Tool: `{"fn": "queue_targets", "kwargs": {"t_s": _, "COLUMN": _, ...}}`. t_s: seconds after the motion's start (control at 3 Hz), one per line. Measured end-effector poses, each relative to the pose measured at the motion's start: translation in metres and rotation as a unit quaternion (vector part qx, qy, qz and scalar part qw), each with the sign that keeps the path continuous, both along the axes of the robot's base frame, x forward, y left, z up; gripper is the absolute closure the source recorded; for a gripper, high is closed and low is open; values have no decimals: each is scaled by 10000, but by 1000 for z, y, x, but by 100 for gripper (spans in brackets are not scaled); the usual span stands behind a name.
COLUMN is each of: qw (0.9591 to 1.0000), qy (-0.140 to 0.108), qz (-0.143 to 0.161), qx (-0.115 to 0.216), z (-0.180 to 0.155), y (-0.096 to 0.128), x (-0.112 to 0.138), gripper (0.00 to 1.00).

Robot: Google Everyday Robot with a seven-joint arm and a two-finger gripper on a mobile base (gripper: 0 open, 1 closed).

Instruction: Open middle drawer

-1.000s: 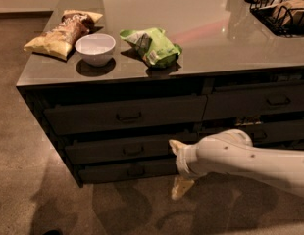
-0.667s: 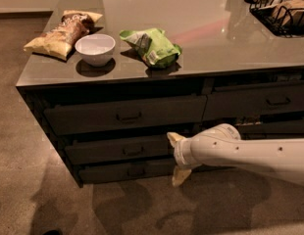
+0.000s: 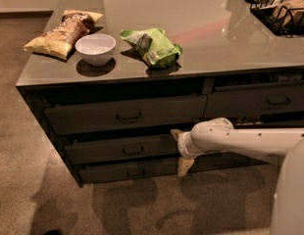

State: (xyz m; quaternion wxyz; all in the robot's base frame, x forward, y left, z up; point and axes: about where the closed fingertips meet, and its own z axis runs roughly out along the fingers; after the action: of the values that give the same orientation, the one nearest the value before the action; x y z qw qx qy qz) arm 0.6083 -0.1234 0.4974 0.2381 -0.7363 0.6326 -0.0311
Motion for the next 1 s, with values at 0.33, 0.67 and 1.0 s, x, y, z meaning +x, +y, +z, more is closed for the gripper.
{"fn": "queue_targets", "kwargs": {"t_s": 0.33, "qw": 9999, "qy": 156, "qz": 3, "qx": -24, "z": -24, "y": -11, "x": 12, "gripper": 0}}
{"fn": "queue_targets", "kwargs": {"t_s": 0.67, "qw": 9995, "qy": 290, "qz": 65, "qx": -138, "z": -54, "y": 0, "x": 35, "gripper": 0}}
{"fn": "queue_targets", "kwargs": {"t_s": 1.0, "qw": 9992, "qy": 353, "qz": 53, "qx": -187, "z": -66, "y": 8, "x": 52, "gripper": 0}}
